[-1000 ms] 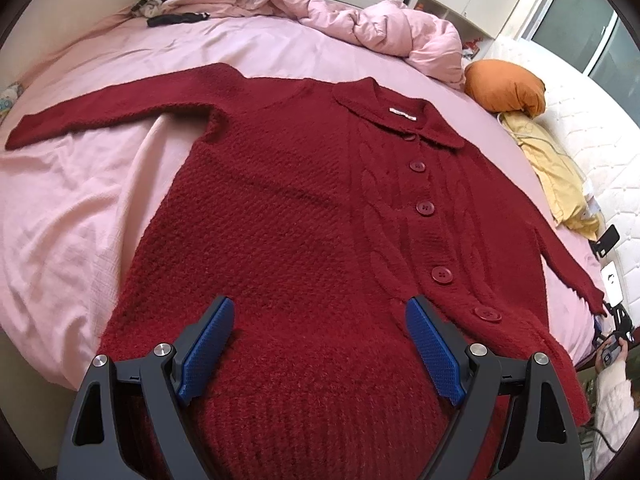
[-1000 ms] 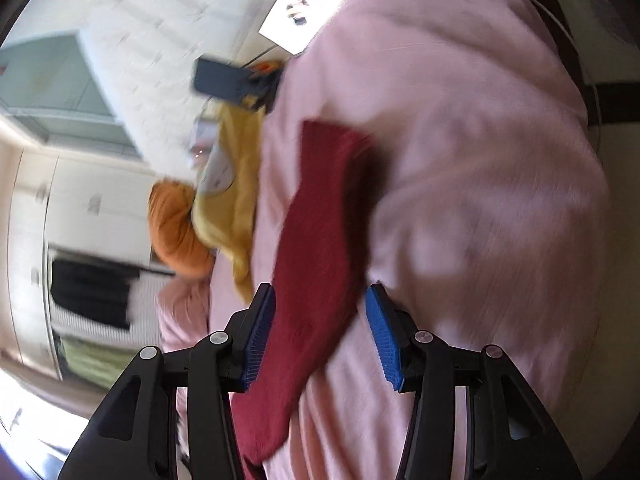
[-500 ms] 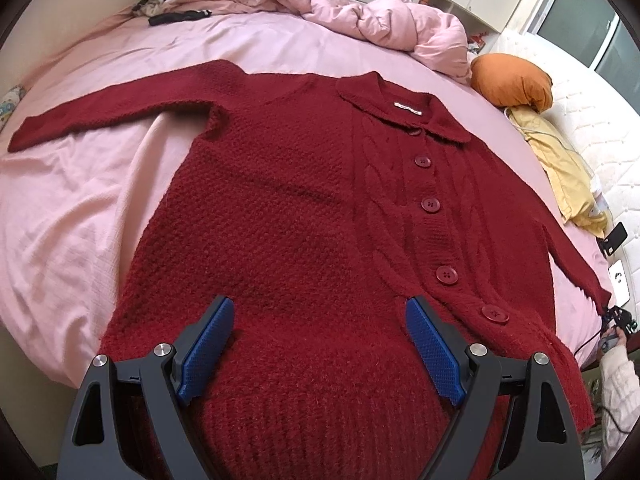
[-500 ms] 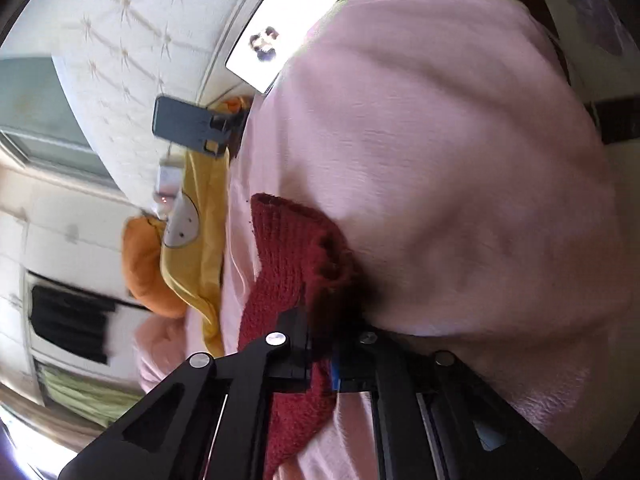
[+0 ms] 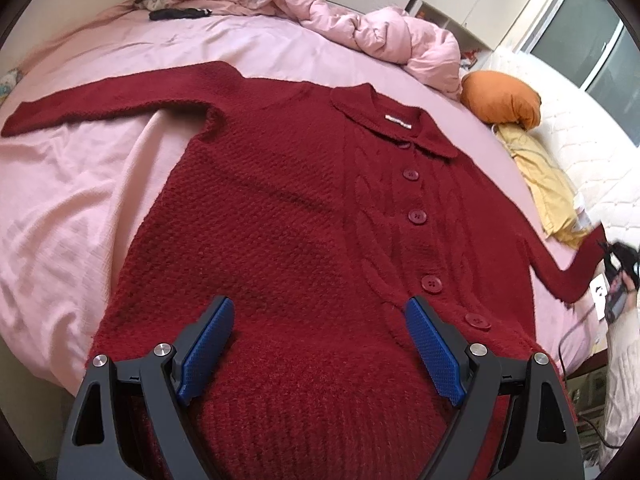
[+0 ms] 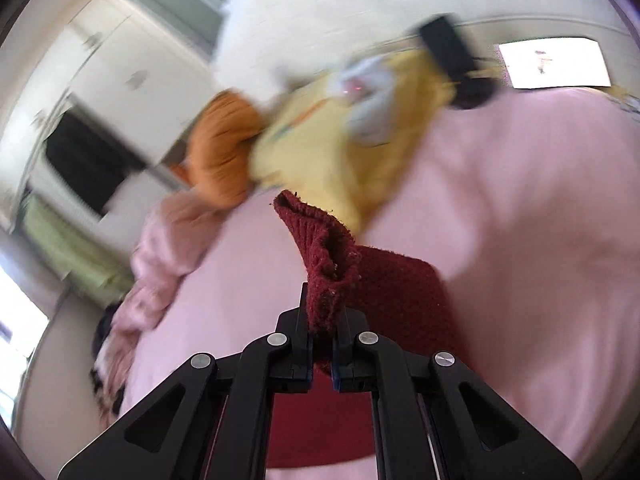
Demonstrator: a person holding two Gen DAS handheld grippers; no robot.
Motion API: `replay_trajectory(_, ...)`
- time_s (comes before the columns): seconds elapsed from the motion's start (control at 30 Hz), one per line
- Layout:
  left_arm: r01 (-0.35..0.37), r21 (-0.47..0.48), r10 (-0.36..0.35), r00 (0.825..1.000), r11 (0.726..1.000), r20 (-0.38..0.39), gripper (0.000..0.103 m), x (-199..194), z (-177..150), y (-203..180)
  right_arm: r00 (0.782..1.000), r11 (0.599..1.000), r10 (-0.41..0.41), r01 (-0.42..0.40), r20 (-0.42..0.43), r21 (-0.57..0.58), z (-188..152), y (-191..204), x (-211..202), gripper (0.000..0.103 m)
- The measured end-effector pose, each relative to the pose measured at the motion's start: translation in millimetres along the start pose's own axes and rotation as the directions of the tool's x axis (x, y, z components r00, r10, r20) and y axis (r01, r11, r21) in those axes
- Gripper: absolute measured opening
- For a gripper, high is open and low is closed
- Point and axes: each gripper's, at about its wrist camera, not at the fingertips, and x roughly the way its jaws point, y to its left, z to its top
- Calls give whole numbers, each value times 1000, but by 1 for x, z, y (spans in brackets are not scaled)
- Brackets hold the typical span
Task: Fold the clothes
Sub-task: 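Carry the sleeve across the cardigan body with the right gripper, release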
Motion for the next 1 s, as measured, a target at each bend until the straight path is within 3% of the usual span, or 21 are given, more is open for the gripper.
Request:
replay_trajectory(0.17, 34, -12, -34, 999, 999, 22, 87, -4, -1, 4, 990, 986, 112, -121, -88, -113, -25, 101, 22, 6)
replay_trajectory(0.37, 109, -39, -107, 993, 993, 51, 87, -10, -2, 17, 954, 936, 206, -256, -217, -241, -82, 225, 48, 6)
replay_trajectory(0.63, 233, -97, -225, 970, 968, 88, 87, -15, -2, 38, 870, 846, 258, -413, -421, -336, -222, 372, 96, 6)
replay_trajectory(0.77, 260, -102, -251, 963, 960, 97, 87, -16, -1, 41, 813, 823, 220, -451, -539, -344, -306, 415, 127, 6)
replay_trajectory(1.0, 321, -133, -307, 945, 938, 110, 87, -15, -1, 51, 765, 818, 63, -408, -641, -406, -402, 413, 165, 6)
